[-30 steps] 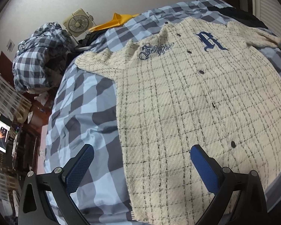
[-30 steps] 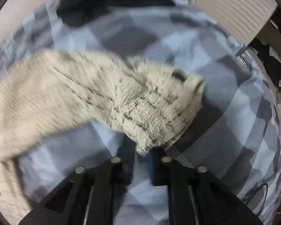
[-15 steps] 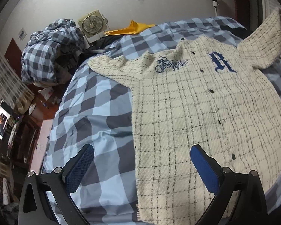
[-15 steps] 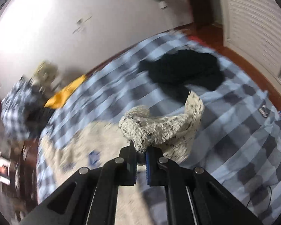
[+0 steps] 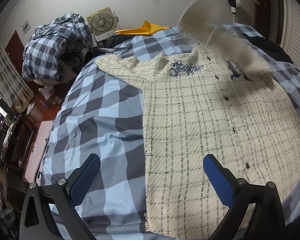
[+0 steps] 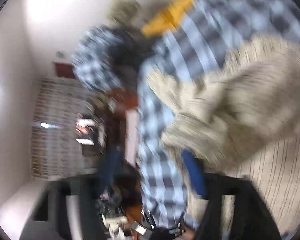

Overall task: Fold small clothes
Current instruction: 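Open the right tool to release the sleeve and withdraw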

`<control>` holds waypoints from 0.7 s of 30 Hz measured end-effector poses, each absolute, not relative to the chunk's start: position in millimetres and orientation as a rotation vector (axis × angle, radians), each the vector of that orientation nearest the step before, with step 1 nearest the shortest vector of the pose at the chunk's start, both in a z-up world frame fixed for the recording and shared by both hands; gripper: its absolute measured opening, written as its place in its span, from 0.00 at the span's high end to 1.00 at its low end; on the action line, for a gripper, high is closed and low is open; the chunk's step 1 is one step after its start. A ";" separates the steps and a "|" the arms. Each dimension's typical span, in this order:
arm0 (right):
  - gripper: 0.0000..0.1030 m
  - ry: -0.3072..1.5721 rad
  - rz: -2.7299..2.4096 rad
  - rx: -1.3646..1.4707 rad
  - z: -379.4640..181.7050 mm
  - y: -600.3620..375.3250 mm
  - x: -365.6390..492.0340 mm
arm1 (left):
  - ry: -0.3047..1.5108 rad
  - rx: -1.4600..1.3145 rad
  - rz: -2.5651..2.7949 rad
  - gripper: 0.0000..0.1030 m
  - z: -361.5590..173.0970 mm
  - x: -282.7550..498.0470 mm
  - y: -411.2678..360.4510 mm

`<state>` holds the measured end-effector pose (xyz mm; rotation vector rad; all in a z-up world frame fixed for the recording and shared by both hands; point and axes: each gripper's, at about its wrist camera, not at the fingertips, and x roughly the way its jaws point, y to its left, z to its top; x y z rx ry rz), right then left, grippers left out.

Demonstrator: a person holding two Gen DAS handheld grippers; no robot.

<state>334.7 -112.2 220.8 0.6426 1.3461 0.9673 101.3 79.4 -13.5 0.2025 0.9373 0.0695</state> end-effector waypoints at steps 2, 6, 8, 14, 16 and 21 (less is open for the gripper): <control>0.31 1.346 0.908 0.611 208.1 -130.8 335.7 | 0.923 0.199 0.055 0.00 -9.2 99.4 77.4; 0.15 1.290 0.595 0.367 181.1 -205.0 314.7 | 0.902 0.184 0.019 0.00 -1.3 99.0 72.6; 0.15 1.297 0.472 0.230 160.7 -235.6 300.2 | 0.894 0.192 0.006 0.00 0.7 97.7 68.3; 0.15 1.555 0.293 0.035 31.7 -333.0 234.5 | 0.896 0.212 -0.010 0.00 -0.5 93.9 62.1; 0.15 1.653 0.277 0.066 -10.1 -364.0 210.7 | 0.898 0.219 -0.005 0.00 -1.3 94.2 61.0; 0.16 1.696 0.356 0.210 -39.2 -385.7 183.6 | 0.913 0.242 0.021 0.00 -6.7 96.9 60.9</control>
